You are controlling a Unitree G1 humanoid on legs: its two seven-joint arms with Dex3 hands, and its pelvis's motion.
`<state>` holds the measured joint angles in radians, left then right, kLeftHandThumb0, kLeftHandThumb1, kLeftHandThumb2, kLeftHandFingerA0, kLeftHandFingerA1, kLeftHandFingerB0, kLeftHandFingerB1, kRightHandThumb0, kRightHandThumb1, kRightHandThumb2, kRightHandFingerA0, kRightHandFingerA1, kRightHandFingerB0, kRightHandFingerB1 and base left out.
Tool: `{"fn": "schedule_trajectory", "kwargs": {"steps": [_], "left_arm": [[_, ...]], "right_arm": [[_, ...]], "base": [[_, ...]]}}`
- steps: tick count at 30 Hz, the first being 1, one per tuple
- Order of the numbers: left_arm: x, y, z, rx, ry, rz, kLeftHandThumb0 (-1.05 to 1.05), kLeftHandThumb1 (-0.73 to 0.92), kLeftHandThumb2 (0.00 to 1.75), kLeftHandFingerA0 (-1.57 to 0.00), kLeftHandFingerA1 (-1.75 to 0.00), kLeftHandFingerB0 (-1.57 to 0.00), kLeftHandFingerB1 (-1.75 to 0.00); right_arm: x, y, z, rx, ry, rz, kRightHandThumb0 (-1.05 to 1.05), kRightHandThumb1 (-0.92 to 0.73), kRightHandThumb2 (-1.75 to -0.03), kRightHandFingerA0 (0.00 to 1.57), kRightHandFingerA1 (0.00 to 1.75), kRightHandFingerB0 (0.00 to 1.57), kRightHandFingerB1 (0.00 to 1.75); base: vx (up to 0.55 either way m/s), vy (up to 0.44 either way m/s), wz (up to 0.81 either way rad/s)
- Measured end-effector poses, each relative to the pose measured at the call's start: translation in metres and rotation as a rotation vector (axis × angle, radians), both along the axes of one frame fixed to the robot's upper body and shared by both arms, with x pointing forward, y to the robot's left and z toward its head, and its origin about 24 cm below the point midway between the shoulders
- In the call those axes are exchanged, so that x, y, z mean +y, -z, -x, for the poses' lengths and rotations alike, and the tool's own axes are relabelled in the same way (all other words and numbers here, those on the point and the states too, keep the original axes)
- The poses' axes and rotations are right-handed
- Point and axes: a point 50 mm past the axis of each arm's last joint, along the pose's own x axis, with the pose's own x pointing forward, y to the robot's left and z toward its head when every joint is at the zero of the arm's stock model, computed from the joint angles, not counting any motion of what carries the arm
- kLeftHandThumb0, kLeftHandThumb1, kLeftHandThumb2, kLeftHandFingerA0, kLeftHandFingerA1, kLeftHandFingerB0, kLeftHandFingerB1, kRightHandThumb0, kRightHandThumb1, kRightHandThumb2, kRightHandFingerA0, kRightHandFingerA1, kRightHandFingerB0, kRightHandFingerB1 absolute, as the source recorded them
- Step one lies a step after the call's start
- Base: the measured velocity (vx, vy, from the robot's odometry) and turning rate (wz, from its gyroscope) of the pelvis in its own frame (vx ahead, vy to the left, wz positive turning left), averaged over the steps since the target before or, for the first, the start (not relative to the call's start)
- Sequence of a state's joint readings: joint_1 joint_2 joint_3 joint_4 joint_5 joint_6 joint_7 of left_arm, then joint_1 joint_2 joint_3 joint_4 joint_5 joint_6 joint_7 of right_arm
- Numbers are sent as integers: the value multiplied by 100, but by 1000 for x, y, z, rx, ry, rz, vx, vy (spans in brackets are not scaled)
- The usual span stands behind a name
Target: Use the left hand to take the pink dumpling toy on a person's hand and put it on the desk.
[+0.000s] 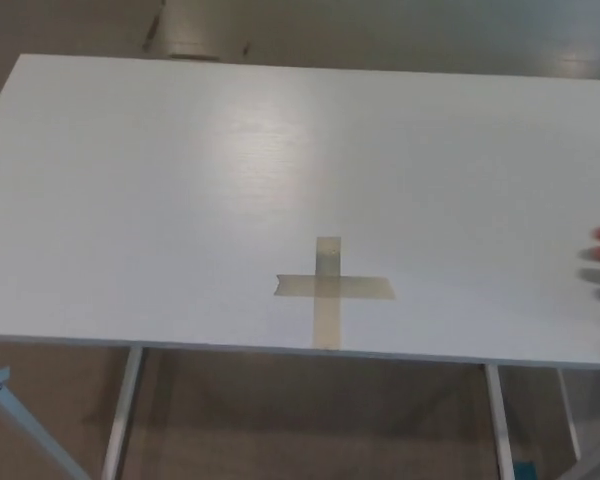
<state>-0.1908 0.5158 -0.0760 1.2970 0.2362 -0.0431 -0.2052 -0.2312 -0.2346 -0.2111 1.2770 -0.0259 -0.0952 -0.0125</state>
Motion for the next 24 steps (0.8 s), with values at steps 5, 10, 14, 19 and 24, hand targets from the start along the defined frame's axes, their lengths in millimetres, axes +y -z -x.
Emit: {"fn": "schedule_trajectory", "kwargs": {"steps": [5,10,14,19,24], "left_arm": [[-1,0,0,3,12,5,-69,67,93,-24,-45,-10,-39],[0,1,2,5,13,6,-68,66,91,-25,-44,-14,-40],[1,0,1,-13,-4,9,-66,55,83,-28,-45,-19,-41],[2,-2,-1,-77,-38,-10,-65,50,80,-32,-45,-21,-41],[-1,0,0,-130,-71,-21,-54,49,55,-57,-40,-31,-32]], "right_arm": [[0,1,1,1,1,-1,-27,-66,-60,63,47,50,42],[0,1,2,-1,3,4,-27,-66,-59,63,46,50,41],[0,1,3,0,6,12,-26,-66,-59,61,45,46,40],[-1,1,3,-3,11,30,-25,-65,-59,58,44,48,40],[-2,1,4,6,15,46,-28,-65,-60,55,43,47,40]], "base": [[0,0,0],[0,0,0],[0,0,0],[0,0,0],[0,0,0]]}}
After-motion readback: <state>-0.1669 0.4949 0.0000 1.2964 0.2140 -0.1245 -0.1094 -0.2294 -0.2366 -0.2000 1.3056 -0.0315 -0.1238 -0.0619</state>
